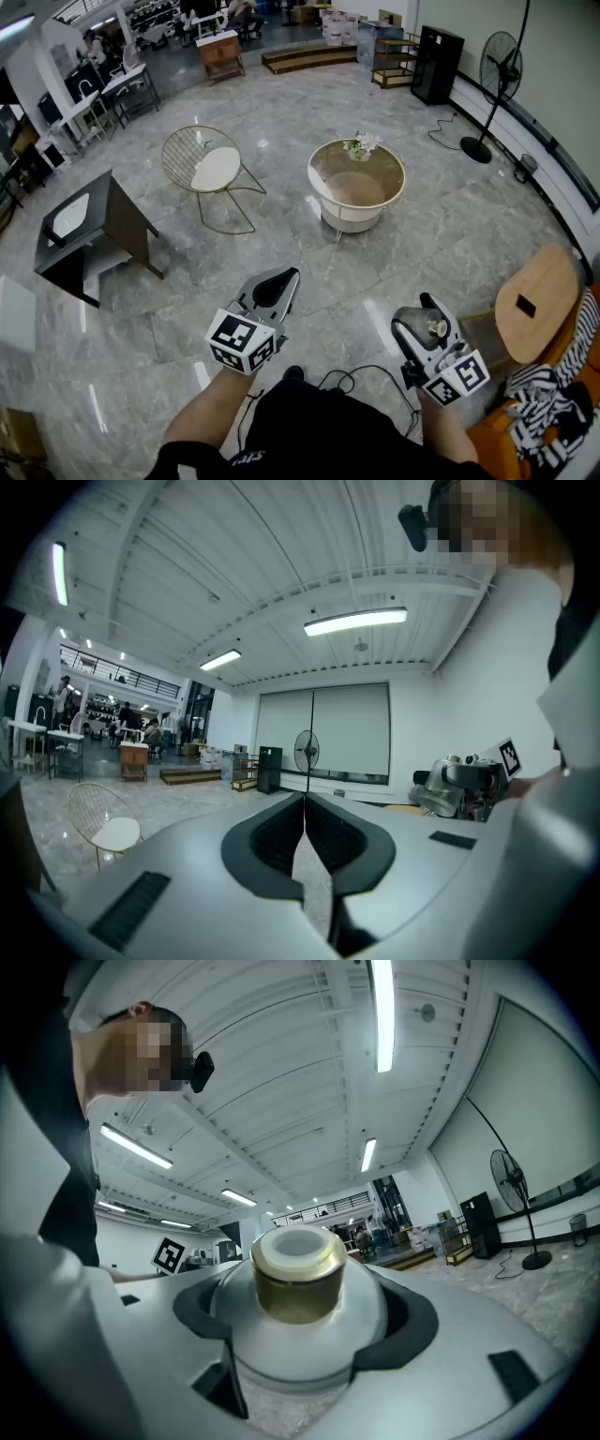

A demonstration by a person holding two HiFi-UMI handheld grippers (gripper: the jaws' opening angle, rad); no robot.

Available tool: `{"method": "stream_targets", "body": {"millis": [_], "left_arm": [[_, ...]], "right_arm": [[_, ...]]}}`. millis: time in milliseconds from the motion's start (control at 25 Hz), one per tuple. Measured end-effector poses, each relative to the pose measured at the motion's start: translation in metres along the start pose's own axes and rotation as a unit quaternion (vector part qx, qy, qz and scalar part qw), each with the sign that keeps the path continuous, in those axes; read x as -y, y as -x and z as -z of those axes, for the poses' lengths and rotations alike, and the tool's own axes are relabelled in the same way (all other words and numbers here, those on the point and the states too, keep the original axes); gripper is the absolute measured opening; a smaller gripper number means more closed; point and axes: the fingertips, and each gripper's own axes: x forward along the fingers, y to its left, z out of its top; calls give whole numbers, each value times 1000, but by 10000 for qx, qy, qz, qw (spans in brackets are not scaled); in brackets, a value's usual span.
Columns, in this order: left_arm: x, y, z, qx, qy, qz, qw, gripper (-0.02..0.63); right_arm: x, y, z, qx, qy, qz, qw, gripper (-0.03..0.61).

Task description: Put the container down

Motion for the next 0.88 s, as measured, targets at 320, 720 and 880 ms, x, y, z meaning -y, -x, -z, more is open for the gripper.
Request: {"method": "stream_targets", "body": {"millis": [320, 720, 880], "left_arm": [[31, 2, -5, 133, 226, 30, 9997, 17], [43, 8, -4, 72, -56, -296, 9995, 17], [35, 21, 3, -36, -23, -370, 9993, 17]], "right_arm": [[0, 19, -22, 135, 130, 87, 9998, 348], [1, 25, -30, 167, 58, -147, 9997, 348], [-6, 20, -30, 176, 9, -266, 9995, 348]]}}
